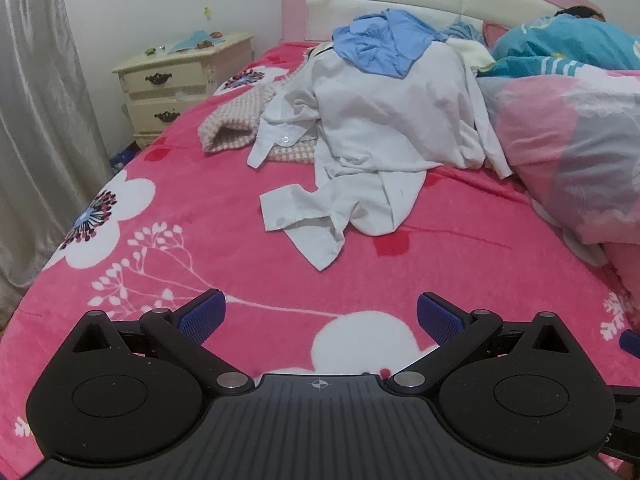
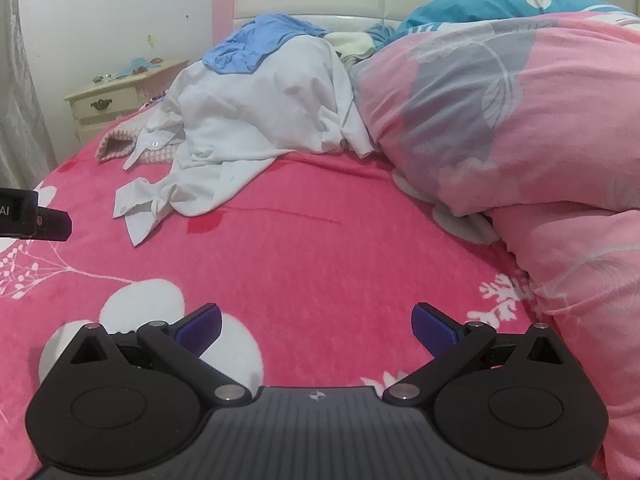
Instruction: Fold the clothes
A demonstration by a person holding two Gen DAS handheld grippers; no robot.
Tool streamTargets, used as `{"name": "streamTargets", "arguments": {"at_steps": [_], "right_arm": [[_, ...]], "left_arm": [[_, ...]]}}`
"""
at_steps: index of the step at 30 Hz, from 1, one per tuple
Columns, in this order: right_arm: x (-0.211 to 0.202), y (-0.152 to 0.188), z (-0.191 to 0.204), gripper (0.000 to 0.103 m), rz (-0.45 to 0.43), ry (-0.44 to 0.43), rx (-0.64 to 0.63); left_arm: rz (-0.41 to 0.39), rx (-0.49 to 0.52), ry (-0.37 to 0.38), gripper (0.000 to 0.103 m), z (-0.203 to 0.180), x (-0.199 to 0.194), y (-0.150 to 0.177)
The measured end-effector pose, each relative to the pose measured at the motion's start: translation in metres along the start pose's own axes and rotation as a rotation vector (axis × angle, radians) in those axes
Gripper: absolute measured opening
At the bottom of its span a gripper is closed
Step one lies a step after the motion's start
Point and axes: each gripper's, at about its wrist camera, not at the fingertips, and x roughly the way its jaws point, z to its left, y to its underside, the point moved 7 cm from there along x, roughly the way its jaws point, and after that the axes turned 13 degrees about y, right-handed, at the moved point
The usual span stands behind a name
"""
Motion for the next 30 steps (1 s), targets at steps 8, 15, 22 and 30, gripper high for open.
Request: {"name": "streamTargets", "arguments": {"at_steps": [8,15,22,30], "right_arm": [[0.002,0.002,0.003,0.103,0.003,-0.002,-0.01],[0.004,0.003,0.004,0.103,0.005,0.003,-0.01],[0.006,0.006,0.003,0.103,0.003,0.005,-0.01],[0.007,0.013,0.012,0.103,-0.002,-0.018,-0.011]], "left_arm": [[0.006,-0.002,-0.005,0.103,0.001,0.001,0.0],[0.008,-0.003,-0.005,0.103,0.002,0.002,0.001],[0.004,-0.006,-0.008,0.103,0.007,0.002,0.0],[-0.006,-0.019,-0.004,0.103,0.019,0.003,-0.005]]}}
